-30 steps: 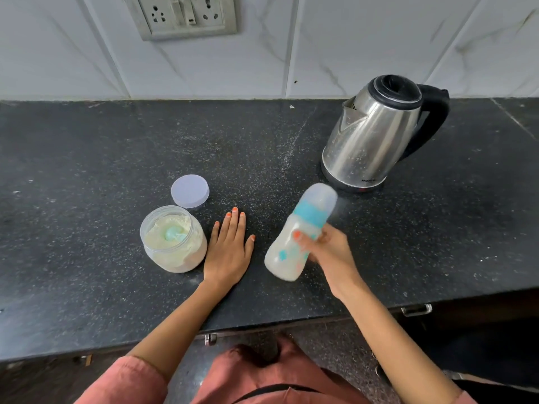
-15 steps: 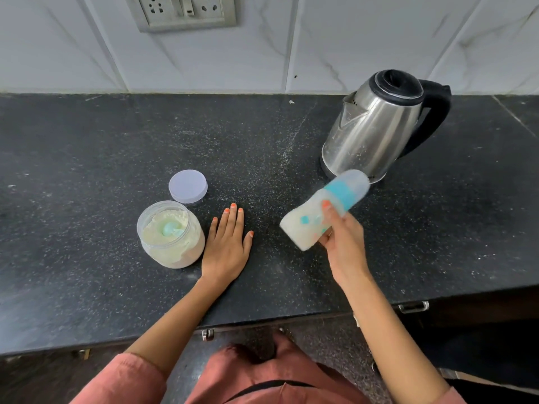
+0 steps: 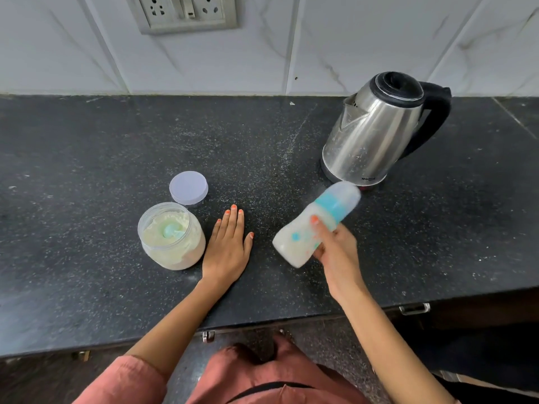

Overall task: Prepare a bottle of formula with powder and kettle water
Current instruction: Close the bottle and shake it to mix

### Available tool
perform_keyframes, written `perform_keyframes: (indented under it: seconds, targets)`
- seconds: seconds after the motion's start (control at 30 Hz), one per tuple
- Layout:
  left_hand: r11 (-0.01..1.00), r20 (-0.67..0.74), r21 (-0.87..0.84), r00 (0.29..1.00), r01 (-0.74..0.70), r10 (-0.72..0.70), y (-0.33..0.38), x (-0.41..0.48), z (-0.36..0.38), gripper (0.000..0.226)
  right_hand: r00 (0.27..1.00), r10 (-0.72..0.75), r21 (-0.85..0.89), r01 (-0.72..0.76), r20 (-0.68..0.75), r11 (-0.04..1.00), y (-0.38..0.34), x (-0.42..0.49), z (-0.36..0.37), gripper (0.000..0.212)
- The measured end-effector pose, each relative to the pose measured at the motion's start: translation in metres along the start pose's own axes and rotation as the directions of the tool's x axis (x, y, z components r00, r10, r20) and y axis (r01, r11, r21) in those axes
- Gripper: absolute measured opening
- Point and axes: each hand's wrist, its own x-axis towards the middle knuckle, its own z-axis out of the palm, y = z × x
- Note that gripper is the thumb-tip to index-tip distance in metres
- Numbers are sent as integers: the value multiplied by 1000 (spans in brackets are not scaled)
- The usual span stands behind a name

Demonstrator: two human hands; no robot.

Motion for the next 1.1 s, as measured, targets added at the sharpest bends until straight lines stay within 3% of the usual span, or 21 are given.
perform_keyframes:
  seconds: [0.07,0.1,0.17,0.23,0.27,0.3,0.43,0.5,0.6,0.67,0.8,0.87,0.97,1.0,1.03,1.1]
  targets:
    - [1000,4,3,1000,3,-3,-1,0,1,57,988,25,-217,9,153,976,5,-11,-4,30]
    - [1000,2,-1,1000,3,-3,0,0,1,57,984,17,-234,26,179,972,2,-11,-6,32]
    - [1000,-7,-8,1000,0,0,0,0,1,57,998,12,-36,-10,66,999,-6,1,-7,32]
    - [1000,-12,-1,1000,-5,5,0,-1,1,57,994,49,280,-21,-95,960,-14,14,-6,22]
    - [1000,-10,2,1000,-4,4,0,-1,1,57,990,50,331,-4,-132,944,-14,16,-5,20]
    - [1000,-6,4,1000,-1,1,0,-1,1,57,992,51,298,-14,-114,954,-12,15,-3,22]
    - [1000,5,10,1000,4,-4,-1,0,2,58,988,38,-150,-16,146,989,-2,-7,-1,32]
    - [1000,0,7,1000,3,-3,-1,0,1,58,995,-6,-54,12,100,998,-9,-1,-3,29]
    - [1000,-6,-2,1000,-4,4,-1,0,1,57,994,-11,283,41,-105,958,-19,15,-3,18]
    - [1000,-5,-4,1000,-2,2,0,0,1,58,997,-7,233,26,-79,972,-14,12,0,19]
    - [1000,4,18,1000,6,-6,-1,0,2,58,978,44,-220,2,202,975,-1,-10,-2,32]
    - [1000,-1,9,1000,7,-7,0,0,1,58,987,2,-148,22,158,989,-5,-5,-4,31]
    - [1000,-7,-8,1000,5,-5,0,-1,0,58,997,-13,257,31,-71,966,-14,11,-4,25]
    - [1000,-7,-7,1000,4,-4,0,-1,0,58,995,-13,291,41,-97,956,-13,12,-4,22]
    - [1000,-5,-7,1000,3,-3,1,-1,0,58,997,-6,253,26,-79,967,-11,9,-1,21]
    - [1000,-1,-7,1000,4,-4,0,-1,0,58,999,7,10,-7,44,1000,-5,-2,0,25]
